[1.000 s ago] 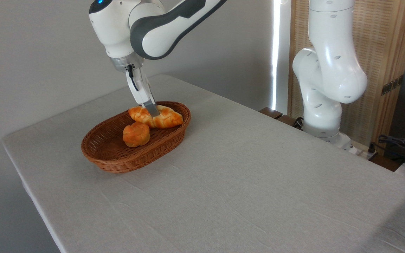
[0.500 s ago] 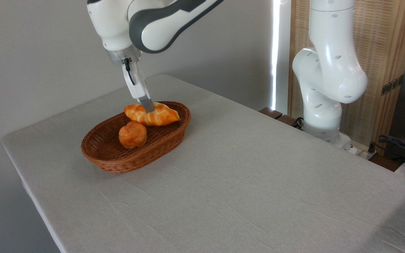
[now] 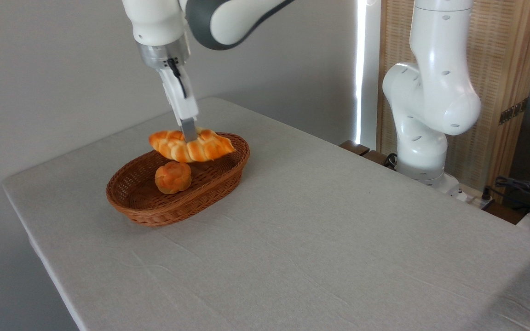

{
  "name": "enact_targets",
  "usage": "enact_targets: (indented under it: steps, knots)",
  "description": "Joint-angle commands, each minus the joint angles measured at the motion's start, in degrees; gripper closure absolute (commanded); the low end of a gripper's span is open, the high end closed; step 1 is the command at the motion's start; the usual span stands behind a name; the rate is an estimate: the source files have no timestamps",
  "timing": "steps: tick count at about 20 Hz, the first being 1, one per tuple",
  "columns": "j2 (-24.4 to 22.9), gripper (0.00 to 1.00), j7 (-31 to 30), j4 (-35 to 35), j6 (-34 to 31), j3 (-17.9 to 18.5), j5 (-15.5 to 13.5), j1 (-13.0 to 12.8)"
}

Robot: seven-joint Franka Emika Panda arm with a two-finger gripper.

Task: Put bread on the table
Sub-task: 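Lift the braided roll up out of the basket, then move the roll beside the basket and lower it onto the table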

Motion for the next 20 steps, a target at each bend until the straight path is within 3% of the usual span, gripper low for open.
enact_targets:
  steps: [1,4,6,8,9,13,20]
  knots:
    - [-0.04,0.96,0.58,-0.28,-1.7,8.42,-1.63,-0.15]
    - [0.84,0.89,1.19,-0.63,-1.78,12.66,-0.84,-0.06]
    - [2.07,0.73,1.11,-0.55,-1.78,15.64,-0.66,-0.06]
    - [2.59,0.41,0.84,-1.16,-2.05,16.45,0.56,0.2]
    - [3.03,0.14,0.49,-1.6,-2.05,16.53,1.87,0.9]
    - [4.18,0.01,0.4,-1.51,-1.87,16.54,3.03,1.08]
    - [4.71,0.0,0.49,-1.43,-1.61,16.54,3.12,1.08]
